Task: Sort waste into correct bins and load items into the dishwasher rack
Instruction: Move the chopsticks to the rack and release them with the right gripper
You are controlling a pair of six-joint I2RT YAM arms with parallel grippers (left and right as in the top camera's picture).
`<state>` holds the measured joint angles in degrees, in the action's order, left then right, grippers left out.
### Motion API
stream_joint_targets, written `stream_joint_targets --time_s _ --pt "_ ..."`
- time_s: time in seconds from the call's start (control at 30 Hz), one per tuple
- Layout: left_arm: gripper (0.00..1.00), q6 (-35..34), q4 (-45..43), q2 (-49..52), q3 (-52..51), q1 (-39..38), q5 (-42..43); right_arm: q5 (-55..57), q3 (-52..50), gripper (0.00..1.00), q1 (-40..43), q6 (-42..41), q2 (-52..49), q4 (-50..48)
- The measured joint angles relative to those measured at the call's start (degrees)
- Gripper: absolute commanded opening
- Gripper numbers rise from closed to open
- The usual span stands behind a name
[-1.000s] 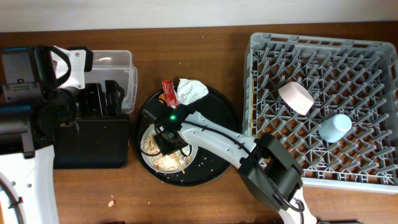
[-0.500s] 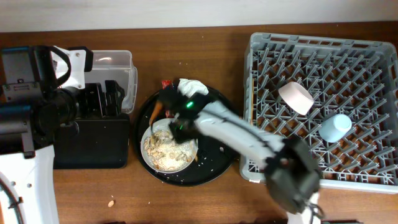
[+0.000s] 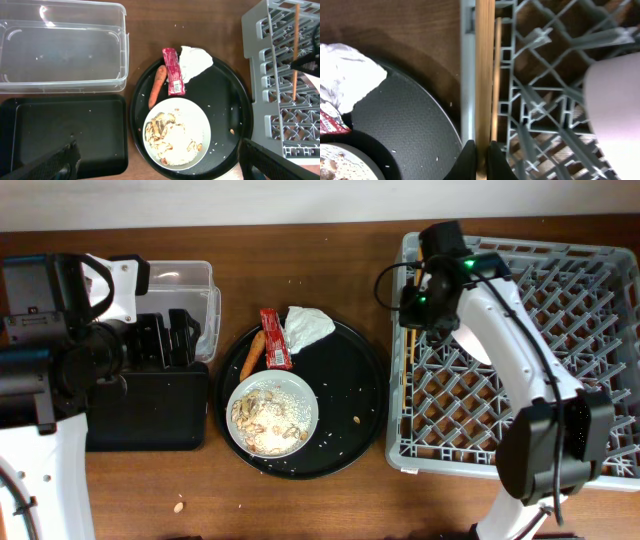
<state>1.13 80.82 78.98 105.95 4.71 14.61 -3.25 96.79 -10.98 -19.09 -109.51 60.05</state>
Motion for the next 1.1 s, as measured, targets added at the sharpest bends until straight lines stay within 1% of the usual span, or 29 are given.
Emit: stream_joint_targets --time_s 0.03,0.1,0.17,0.27,0.37,0.4,0.43,0.47,0.53,0.6,0.77,0.93,1.0,1.07,1.1 --pt "0.99 0.0 0.0 0.0 0.0 0.0 0.0 0.3 0.0 0.24 -0.4 0.0 -0.6 -0.5" --pt "0.99 0.0 0.0 0.0 0.0 0.0 0.0 1.2 0.0 0.25 -0.6 0.0 -1.4 -0.6" --pt "0.99 0.0 0.0 0.0 0.0 0.0 0.0 2.0 -0.1 0.37 -0.5 0.0 -1.5 -0.7" --pt "0.99 0.0 0.0 0.0 0.0 0.0 0.0 1.5 -0.1 0.43 -0.5 0.2 -0.7 0.9" --pt "0.99 0.0 0.0 0.0 0.0 0.0 0.0 -0.6 -0.4 0.51 -1.9 2.3 5.7 1.9" --pt "0.99 0.0 0.0 0.0 0.0 0.0 0.0 -1.0 -0.5 0.57 -3.3 3.1 9.6 2.2" --pt "0.99 0.0 0.0 0.0 0.0 0.0 0.0 -0.9 -0.6 0.69 -5.6 4.2 14.6 2.2" --pt "0.99 0.0 0.0 0.0 0.0 0.0 0.0 -0.7 -0.5 0.98 -9.0 5.4 21.3 2.3" --pt "0.99 0.0 0.0 0.0 0.0 0.0 0.0 0.2 -0.4 0.98 -13.7 7.1 30.8 2.9" --pt "0.99 0.0 0.0 0.0 0.0 0.0 0.0 1.4 0.0 0.98 -16.4 8.2 41.1 3.5" --pt "0.99 0.0 0.0 0.0 0.0 0.0 0.0 4.0 0.1 0.98 -16.8 8.8 50.8 9.2" --pt "0.99 0.0 0.0 0.0 0.0 0.0 0.0 19.7 0.0 0.98 -16.9 5.2 59.2 14.1" --pt "0.99 0.0 0.0 0.0 0.0 0.0 0.0 23.5 -1.8 0.98 -16.3 5.1 60.3 12.5" --pt "0.99 0.0 0.0 0.0 0.0 0.0 0.0 25.1 -8.3 0.98 -12.2 5.5 61.9 6.7" --pt "1.00 0.0 0.0 0.0 0.0 0.0 0.0 24.8 -14.3 0.98 -8.3 5.6 63.0 2.1"
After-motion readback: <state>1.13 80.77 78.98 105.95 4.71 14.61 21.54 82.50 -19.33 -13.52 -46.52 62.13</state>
